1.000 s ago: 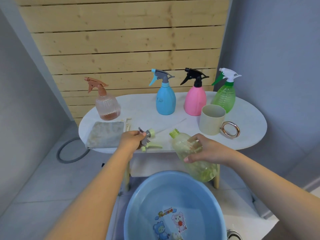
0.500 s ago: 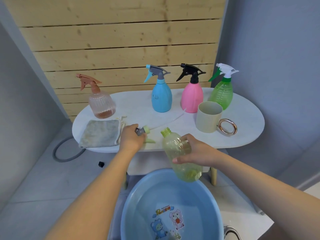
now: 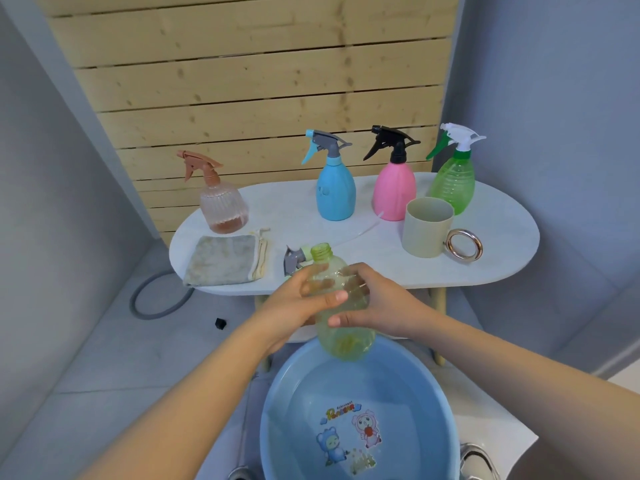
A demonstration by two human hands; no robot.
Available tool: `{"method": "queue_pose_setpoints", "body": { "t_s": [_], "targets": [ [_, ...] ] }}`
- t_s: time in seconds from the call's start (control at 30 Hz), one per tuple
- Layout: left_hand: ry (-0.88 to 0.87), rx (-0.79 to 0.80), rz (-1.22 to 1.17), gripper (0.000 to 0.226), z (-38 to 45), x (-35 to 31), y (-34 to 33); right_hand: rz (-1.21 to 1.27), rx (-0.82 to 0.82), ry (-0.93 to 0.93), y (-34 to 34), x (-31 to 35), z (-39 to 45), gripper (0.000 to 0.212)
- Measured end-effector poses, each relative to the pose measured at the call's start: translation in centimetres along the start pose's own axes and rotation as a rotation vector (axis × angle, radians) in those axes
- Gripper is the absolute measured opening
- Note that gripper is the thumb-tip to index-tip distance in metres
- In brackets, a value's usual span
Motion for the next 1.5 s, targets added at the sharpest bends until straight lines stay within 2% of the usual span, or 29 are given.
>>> {"method": "queue_pose_setpoints", "body": {
  "t_s": [0.1,0.2,0.27,0.37,0.43,0.53,0.63,0.73,0.93,1.17,1.3,1.4,1.5],
  "targets": [
    [-0.008,-0.037,-0.031,0.075,0.2,-0.2,0.5,0.060,0.056,0.023,0.4,0.2,-0.1,0.074],
    [-0.014,-0.118,0.018,0.074,0.5,-0.1,1.6,0.051,0.019,-0.019,2.5,-0.9,-0.5,0.069],
    [-0.030,-0.147,0.086,0.075,1.1,0.0,1.7,0.005,-0.110,-0.031,4.9,-2.0,-1.1,0.049],
    [-0.052,-0.156,0.153,0.070,2.0,0.0,1.4,-0.112,-0.513,-0.058,9.4,-3.4,-3.2,0.024],
    [-0.057,-0.160,0.193,0.069,2.6,-0.1,1.0,-0.179,-0.726,-0.121,11.8,-4.3,-4.5,0.023],
    [-0.065,-0.162,0.221,0.064,3.6,-0.3,0.3,-0.170,-0.813,-0.297,13.6,-6.1,-4.9,0.030],
    [-0.079,-0.175,0.236,0.065,4.3,-0.6,-0.1,-0.233,-0.753,-0.495,14.0,-8.0,-4.4,0.040],
    [-0.082,-0.170,0.241,0.065,5.0,-0.6,-0.5,-0.291,-0.690,-0.587,14.3,-9.4,-4.2,0.043],
    [-0.083,-0.152,0.261,0.066,5.5,-0.4,-0.6,-0.182,-0.728,-0.558,15.5,-10.5,-4.2,0.021],
    [-0.077,-0.088,0.287,0.054,4.3,0.2,-0.6,-0.137,-0.647,-0.428,14.9,-9.0,-4.6,0.015],
    [0.002,0.032,0.392,0.065,2.2,0.9,0.2,-0.111,-0.517,-0.285,13.5,-6.6,-5.7,0.015],
    [0.071,0.095,0.401,0.068,0.2,2.0,1.8,-0.173,-0.331,-0.247,11.5,-5.0,-6.8,0.018],
    [0.145,0.147,0.426,0.083,-1.3,3.9,3.2,-0.253,-0.131,-0.255,8.5,-4.1,-7.0,0.016]
  ]
}}
Point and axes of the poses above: each hand's wrist, its own z-axis towards the middle knuckle, its own y-axis out of the back of the hand, x = y × z, the point moved 7 cm from there along z, towards the middle knuckle, and after that the axes turned 11 degrees about x, right-handed, at the moved point
